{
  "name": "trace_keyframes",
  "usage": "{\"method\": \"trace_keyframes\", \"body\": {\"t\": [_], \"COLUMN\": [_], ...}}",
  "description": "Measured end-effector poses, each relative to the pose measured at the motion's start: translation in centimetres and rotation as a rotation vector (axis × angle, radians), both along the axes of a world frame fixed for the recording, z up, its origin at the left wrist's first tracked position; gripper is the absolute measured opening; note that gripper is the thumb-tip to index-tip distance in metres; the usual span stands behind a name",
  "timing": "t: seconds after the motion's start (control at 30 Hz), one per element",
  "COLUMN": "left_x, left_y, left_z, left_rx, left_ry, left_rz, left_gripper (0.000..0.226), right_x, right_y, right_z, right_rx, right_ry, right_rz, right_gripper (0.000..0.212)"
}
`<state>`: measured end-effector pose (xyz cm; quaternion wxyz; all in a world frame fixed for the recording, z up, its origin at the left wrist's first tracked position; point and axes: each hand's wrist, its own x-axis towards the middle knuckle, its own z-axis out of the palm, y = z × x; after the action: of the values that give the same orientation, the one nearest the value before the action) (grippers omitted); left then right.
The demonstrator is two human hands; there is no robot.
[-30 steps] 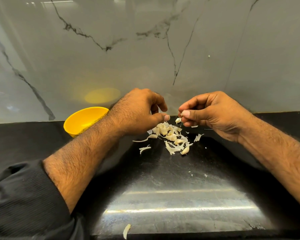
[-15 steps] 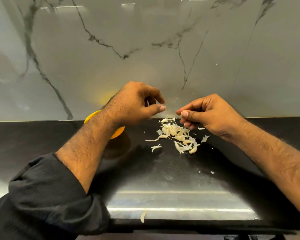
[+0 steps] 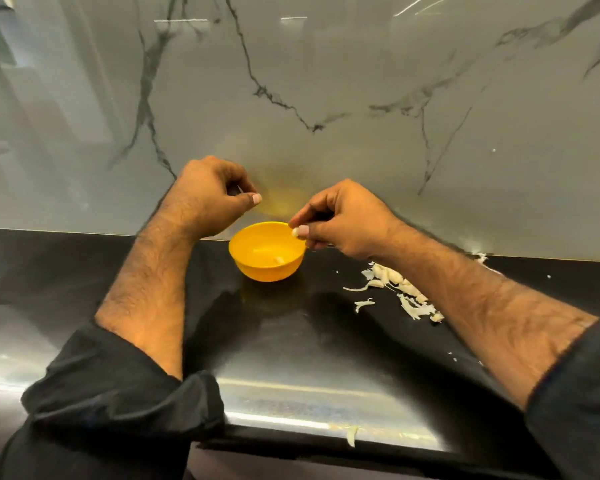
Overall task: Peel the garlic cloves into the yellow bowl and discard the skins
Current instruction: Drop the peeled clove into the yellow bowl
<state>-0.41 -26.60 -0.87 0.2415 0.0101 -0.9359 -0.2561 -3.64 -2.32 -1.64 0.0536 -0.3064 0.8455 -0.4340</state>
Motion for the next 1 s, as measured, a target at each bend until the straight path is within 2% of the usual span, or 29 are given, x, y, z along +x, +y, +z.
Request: {"method": "trace_keyframes", "body": {"t": [0.13,0.3,0.5,0.57,0.7,0.83,0.93,1.0], "left_x": [-0.1,0.2,0.5,0.8,0.6,-1.3,-2.4,-2.5], "left_y": [0.1,0.9,3.7,6.0,12.6,17.8,18.8,18.3], "left_z": [0.2,0.5,0.2,0.0,0.2,-0.3,-1.5,-2.2], "left_rx": [0.022,0.029,0.068,0.055,-0.090,-0.281,-0.255,-0.202], "left_ry": [-0.016,-0.001,0.070,0.084,-0.016,-0.142,-0.146,-0.150], "left_rz": [0.021,0.009,-0.107,-0.178,-0.345,-0.378,-0.343,-0.357], "left_gripper": [0.012,0.011,0.015,0.013,0.009,0.011,0.013,0.016], "right_x": [-0.1,-0.4,-0.8,-0.5,-0.8,-1.4,-0.7,0.0], "right_y": [-2.2,-1.6,7.3,11.1,16.5,19.2,19.9,19.5], "right_z": [0.2,1.1,2.2,2.1,1.1,0.1,-0.7,-1.2], "right_rx": [0.172,0.193,0.025,0.004,0.093,0.139,0.164,0.242], "right_ry": [0.139,0.162,0.017,-0.020,0.036,0.010,-0.124,-0.127], "right_rz": [-0.012,-0.017,-0.066,-0.084,-0.124,0.037,0.295,0.391], "right_gripper": [0.011,0.010,0.025,0.024,0.016,0.026,0.021,0.021]}}
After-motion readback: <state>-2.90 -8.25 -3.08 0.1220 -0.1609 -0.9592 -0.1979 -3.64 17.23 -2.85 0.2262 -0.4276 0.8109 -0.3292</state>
